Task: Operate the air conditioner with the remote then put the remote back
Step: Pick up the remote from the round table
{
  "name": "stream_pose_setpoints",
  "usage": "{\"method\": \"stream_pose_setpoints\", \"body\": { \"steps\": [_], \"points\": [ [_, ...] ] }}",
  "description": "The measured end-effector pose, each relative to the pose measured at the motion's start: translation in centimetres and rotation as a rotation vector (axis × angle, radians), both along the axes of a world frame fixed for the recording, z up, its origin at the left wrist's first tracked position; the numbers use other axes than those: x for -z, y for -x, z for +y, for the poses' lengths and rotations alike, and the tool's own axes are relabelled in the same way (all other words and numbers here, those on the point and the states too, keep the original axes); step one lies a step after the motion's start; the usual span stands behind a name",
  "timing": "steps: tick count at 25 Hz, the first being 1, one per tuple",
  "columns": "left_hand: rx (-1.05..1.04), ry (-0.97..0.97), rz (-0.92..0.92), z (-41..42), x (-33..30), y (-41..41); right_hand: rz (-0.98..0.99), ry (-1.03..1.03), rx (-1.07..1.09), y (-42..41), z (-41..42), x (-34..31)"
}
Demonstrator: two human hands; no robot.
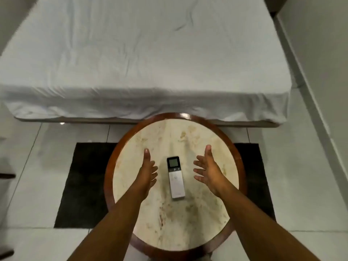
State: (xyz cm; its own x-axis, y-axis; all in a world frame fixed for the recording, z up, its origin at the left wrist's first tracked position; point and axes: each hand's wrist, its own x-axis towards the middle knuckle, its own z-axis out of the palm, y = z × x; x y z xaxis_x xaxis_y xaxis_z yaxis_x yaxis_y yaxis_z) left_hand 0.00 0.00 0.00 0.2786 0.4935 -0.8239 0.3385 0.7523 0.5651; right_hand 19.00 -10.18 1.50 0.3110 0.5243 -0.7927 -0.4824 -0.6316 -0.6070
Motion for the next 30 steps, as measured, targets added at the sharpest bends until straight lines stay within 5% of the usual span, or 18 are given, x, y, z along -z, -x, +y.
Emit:
{"method": "stream_pose_setpoints", "body": {
  "steps": [6,17,23,30],
  "points": [
    [-0.192,0.138,-0.027,-0.9,6.6,-1.2,0.077,0.099,0.017,1.4,0.8,7.5],
    [-0.135,0.148,-0.043,-1.2,10.2,-2.7,0.000,0.104,-0.031,3.7,2.1,12.2],
    [-0.079,0.104,-0.019,-1.2,6.0,-2.5,-0.036,0.069,-0.033,3.7,1.5,8.7],
    [0.102,-0.005,-0.139,-1.5,-7.4,-5.6,-0.188,-0.006,0.001,1.0,0.1,-3.7]
  ]
}}
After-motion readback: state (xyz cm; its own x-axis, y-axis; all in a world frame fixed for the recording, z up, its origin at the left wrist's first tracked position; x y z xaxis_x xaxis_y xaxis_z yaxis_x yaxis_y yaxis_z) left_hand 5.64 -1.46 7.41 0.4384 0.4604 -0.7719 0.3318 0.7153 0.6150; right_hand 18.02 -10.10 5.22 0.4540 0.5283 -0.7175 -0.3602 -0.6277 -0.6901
